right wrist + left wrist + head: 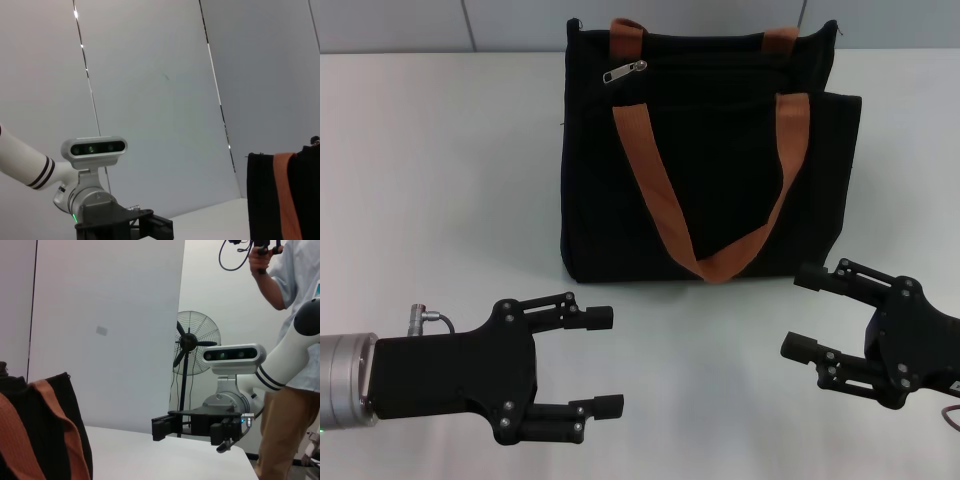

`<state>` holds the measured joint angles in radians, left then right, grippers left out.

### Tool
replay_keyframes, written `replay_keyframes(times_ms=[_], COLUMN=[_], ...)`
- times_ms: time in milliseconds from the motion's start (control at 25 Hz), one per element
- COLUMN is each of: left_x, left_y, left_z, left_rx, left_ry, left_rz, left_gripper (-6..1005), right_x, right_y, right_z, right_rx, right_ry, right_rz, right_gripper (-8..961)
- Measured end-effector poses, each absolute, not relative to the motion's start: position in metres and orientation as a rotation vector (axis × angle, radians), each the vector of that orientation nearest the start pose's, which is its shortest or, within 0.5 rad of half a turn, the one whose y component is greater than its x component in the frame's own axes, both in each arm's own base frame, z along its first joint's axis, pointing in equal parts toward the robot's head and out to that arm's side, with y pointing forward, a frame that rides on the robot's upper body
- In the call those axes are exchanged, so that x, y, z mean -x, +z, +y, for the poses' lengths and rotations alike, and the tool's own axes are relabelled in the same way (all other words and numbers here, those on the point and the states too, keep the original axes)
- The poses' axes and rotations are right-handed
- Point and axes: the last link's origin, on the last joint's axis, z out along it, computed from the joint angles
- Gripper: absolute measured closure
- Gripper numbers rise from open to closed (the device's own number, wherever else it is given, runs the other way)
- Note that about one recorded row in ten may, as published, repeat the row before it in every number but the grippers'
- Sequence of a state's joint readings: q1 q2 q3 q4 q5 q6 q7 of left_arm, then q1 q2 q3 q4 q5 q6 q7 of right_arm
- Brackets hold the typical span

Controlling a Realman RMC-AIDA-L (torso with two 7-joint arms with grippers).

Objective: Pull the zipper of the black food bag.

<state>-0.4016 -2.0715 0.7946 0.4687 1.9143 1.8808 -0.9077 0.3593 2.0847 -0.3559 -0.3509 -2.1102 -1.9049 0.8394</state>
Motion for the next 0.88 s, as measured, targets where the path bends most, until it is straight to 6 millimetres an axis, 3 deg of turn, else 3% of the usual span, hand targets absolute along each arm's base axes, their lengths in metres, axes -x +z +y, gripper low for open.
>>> replay_keyframes(times_ms=[880], left_x=[0.2698], left_y=[-0.0211], left_z=[0.2414], left_rx=[2.851], left_ry=[-1.076], left_rz=[-0.195], left_gripper=[197], right_x=[-0.2919], right_y=[-0.0174], right_z=[0.2254], right_rx=[2.590], right_ry=[1.176], right_rz=[0.401], right_gripper=[200])
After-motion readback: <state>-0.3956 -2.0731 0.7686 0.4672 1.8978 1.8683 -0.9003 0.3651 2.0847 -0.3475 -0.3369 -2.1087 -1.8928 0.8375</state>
